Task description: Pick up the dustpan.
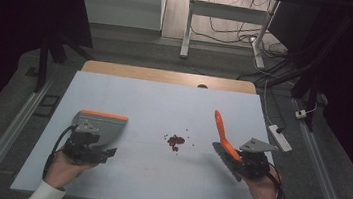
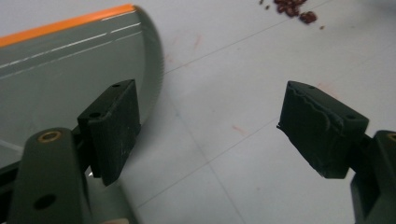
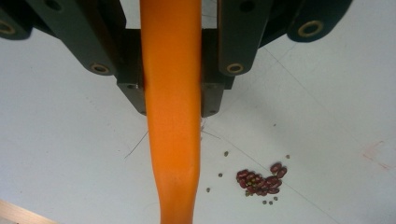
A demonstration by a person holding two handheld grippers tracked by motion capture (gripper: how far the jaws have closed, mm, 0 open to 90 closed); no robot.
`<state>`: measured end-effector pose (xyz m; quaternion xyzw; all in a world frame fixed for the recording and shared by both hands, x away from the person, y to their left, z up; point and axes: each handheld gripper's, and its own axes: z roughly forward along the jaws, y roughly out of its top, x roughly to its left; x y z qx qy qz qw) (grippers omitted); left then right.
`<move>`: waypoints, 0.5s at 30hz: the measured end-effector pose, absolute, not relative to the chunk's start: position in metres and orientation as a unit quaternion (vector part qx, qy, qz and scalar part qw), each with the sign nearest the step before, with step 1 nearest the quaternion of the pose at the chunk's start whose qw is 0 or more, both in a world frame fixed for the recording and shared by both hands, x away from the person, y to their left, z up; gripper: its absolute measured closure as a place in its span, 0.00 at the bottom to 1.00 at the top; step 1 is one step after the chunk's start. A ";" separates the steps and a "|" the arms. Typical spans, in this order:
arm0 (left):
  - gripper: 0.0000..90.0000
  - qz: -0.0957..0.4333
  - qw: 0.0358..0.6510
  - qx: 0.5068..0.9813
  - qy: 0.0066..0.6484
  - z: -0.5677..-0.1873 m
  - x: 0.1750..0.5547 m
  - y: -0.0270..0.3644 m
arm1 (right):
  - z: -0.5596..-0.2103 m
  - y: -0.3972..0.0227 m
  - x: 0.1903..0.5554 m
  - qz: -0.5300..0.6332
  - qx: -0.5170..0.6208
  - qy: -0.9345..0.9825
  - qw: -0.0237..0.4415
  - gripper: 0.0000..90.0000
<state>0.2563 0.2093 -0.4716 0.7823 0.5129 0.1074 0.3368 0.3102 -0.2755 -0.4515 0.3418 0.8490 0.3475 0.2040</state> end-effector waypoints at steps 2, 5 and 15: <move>0.23 0.113 0.327 0.779 0.524 -0.473 0.255 0.212 | -0.452 -0.275 0.311 0.345 0.341 0.850 0.204 0.78; 0.23 0.115 0.312 0.773 0.541 -0.475 0.255 0.219 | -0.452 -0.274 0.311 0.345 0.339 0.851 0.204 0.78; 0.22 0.107 0.273 0.749 0.594 -0.486 0.256 0.244 | -0.454 -0.272 0.312 0.337 0.341 0.853 0.205 0.78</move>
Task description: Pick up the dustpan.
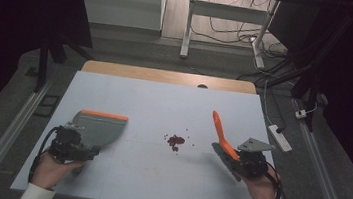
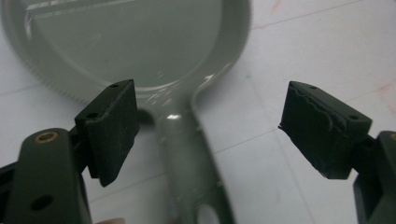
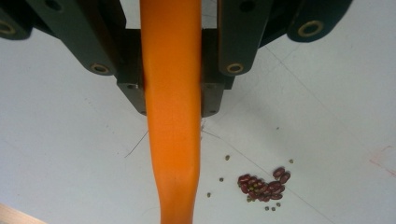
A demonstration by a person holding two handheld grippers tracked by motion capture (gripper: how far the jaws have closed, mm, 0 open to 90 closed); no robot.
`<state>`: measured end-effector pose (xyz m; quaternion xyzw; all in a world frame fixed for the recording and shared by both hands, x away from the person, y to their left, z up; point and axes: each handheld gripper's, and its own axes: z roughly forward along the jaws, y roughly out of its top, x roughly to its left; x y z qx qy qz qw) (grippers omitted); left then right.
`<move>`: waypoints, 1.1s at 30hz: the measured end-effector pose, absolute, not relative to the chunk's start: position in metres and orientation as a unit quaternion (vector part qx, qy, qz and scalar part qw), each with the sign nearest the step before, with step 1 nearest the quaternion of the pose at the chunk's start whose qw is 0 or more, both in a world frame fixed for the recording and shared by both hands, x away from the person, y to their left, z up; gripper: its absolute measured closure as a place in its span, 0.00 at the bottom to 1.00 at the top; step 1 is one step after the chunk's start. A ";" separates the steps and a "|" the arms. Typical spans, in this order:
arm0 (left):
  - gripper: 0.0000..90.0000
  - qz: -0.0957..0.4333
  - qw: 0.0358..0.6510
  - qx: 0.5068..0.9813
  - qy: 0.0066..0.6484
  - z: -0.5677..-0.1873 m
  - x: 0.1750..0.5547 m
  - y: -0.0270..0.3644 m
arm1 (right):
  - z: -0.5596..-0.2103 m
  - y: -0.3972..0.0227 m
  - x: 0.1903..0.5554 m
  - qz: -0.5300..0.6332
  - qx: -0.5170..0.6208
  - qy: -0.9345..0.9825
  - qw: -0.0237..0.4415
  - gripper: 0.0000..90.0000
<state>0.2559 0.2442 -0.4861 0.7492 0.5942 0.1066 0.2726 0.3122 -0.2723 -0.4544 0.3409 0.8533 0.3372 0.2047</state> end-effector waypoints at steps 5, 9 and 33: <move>0.20 0.089 0.260 0.741 0.613 -0.493 0.256 0.245 | -0.456 -0.272 0.313 0.334 0.341 0.854 0.206 0.78; 0.20 0.075 0.252 0.738 0.621 -0.500 0.259 0.245 | -0.457 -0.272 0.313 0.332 0.341 0.855 0.206 0.77; 0.66 0.049 0.280 0.699 0.656 -0.526 0.277 0.254 | -0.458 -0.270 0.314 0.331 0.340 0.856 0.206 0.78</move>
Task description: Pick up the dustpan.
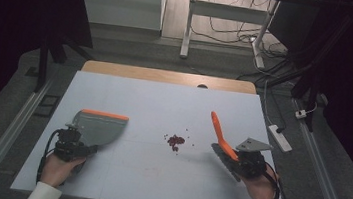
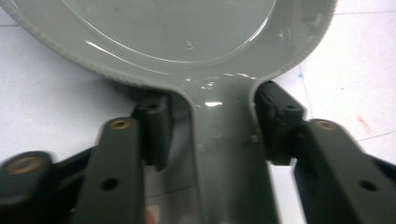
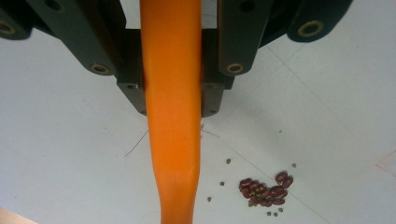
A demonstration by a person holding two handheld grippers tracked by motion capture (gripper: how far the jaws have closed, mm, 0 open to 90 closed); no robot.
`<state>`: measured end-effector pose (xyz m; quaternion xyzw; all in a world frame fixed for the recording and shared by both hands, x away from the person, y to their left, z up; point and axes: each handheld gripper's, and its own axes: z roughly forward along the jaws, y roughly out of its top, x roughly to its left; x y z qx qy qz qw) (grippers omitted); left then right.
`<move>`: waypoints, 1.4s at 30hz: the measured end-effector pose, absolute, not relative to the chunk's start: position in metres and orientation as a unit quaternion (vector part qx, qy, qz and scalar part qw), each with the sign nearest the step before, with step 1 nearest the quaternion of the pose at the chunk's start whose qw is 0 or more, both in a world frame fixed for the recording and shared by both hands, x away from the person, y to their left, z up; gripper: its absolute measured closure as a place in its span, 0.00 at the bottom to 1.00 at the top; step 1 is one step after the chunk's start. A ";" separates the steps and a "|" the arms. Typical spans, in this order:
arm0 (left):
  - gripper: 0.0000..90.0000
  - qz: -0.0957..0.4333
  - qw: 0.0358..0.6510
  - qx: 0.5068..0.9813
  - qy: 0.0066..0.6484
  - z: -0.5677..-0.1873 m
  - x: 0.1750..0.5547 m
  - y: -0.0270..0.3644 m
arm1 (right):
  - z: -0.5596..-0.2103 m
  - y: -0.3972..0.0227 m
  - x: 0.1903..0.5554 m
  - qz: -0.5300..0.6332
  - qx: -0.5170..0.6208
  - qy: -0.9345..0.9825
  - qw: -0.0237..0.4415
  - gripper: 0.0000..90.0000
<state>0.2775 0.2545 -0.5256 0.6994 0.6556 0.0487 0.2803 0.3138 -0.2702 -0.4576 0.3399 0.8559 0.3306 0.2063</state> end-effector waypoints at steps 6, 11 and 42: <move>0.68 0.048 0.289 0.697 0.655 -0.526 0.277 0.259 | -0.457 -0.271 0.314 0.332 0.340 0.855 0.207 0.78; 0.68 0.051 0.299 0.700 0.646 -0.523 0.275 0.262 | -0.455 -0.272 0.313 0.334 0.342 0.853 0.211 0.78; 0.68 0.062 0.391 0.776 0.491 -0.498 0.266 0.270 | -0.447 -0.271 0.313 0.353 0.339 0.844 0.219 0.78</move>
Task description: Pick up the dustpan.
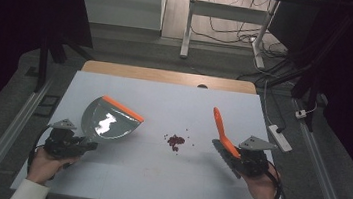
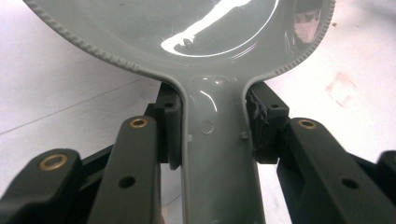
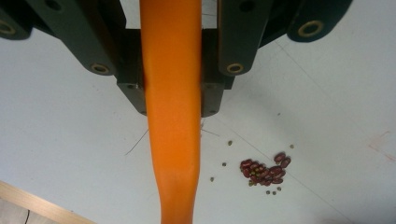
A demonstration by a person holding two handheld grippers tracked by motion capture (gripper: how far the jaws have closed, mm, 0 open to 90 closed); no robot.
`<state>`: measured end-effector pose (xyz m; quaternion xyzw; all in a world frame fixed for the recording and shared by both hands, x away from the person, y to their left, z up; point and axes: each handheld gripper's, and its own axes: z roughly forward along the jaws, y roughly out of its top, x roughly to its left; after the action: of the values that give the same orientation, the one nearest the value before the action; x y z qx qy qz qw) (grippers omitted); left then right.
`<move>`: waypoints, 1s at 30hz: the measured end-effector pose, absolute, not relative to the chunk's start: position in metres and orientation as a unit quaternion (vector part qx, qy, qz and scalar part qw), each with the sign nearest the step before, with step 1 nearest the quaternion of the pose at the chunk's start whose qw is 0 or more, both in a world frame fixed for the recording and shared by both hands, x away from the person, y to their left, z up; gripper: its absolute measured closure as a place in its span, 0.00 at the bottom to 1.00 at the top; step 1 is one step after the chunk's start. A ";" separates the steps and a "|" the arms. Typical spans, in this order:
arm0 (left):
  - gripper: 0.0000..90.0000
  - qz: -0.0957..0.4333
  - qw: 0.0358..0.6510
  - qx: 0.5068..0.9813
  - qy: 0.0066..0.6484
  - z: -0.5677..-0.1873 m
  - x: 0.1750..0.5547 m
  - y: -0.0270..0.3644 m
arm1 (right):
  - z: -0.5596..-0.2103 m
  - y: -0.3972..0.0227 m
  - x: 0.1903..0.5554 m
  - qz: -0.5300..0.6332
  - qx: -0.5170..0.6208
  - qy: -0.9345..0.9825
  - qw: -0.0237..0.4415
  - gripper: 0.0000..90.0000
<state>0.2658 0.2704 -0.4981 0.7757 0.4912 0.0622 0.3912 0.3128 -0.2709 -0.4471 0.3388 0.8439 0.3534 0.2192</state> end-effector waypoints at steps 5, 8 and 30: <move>0.69 0.059 0.393 0.784 0.478 -0.496 0.266 0.269 | -0.446 -0.270 0.313 0.354 0.338 0.844 0.220 0.78; 0.69 0.055 0.394 0.790 0.467 -0.496 0.265 0.268 | -0.446 -0.270 0.313 0.354 0.338 0.844 0.221 0.78; 0.69 0.027 0.363 0.857 0.365 -0.492 0.258 0.240 | -0.444 -0.259 0.317 0.359 0.327 0.846 0.219 0.78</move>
<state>0.2584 0.2396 -0.4920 0.8569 0.3650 0.0269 0.3629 0.3167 -0.2589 -0.4435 0.3265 0.8463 0.3594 0.2191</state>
